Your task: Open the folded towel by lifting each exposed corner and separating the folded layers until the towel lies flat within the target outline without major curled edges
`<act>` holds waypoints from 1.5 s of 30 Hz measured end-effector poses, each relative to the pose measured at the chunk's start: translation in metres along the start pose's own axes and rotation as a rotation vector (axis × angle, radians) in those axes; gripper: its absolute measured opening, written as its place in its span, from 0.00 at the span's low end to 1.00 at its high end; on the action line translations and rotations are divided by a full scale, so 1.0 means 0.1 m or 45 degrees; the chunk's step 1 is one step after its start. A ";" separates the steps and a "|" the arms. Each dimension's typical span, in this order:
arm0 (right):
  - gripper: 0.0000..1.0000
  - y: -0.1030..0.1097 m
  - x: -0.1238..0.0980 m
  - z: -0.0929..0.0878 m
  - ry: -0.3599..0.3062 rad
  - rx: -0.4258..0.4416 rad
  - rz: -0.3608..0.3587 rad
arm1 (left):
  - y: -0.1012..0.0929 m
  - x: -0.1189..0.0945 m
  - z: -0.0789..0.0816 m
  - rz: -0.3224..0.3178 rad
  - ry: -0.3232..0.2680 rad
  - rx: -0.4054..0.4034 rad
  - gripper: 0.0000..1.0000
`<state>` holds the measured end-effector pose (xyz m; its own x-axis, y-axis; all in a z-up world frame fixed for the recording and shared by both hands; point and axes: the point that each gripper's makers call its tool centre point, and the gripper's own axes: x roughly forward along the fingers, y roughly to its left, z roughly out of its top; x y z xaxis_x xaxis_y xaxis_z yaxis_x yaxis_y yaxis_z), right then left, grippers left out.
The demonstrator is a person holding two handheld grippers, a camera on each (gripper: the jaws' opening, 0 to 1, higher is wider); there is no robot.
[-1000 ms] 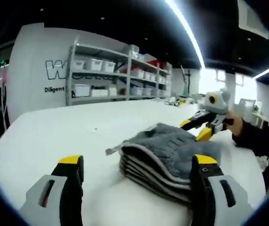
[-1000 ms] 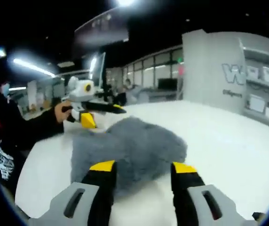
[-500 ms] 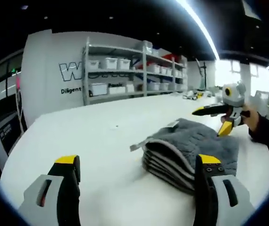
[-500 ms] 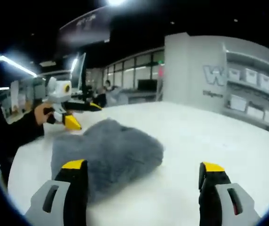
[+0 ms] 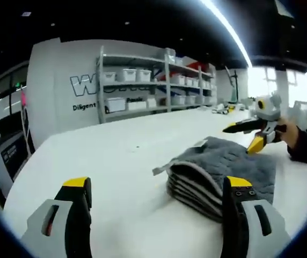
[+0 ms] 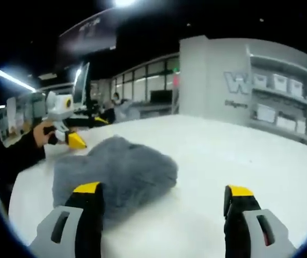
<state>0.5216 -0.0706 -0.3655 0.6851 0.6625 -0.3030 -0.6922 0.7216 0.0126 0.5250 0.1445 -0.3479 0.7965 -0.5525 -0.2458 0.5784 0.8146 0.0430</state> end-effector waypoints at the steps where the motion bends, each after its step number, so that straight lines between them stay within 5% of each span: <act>1: 0.93 -0.01 0.00 0.00 0.001 0.008 -0.001 | 0.00 0.00 0.00 0.000 0.001 0.001 1.00; 6: 0.92 -0.04 -0.01 -0.01 0.009 0.009 -0.014 | 0.09 0.01 -0.07 0.073 0.066 0.092 1.00; 17: 0.86 -0.08 -0.25 0.21 0.018 -0.124 -0.039 | -0.09 -0.28 0.22 0.090 -0.028 0.099 1.00; 37: 0.84 -0.05 -0.58 0.70 0.016 -0.327 -0.043 | -0.47 -0.72 0.43 0.085 -0.097 0.109 1.00; 40: 0.82 -0.11 -0.63 0.82 0.034 -0.390 -0.048 | -0.57 -0.77 0.52 0.034 -0.172 -0.014 1.00; 45: 0.79 -0.20 -0.78 1.21 0.002 -0.440 -0.065 | -0.59 -0.94 0.79 -0.026 -0.447 -0.422 1.00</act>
<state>0.5098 -0.1122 -0.2267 0.7203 0.6270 -0.2966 -0.6935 0.6425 -0.3259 0.4305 0.1347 -0.2513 0.8299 -0.5488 0.1008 0.5527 0.7837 -0.2835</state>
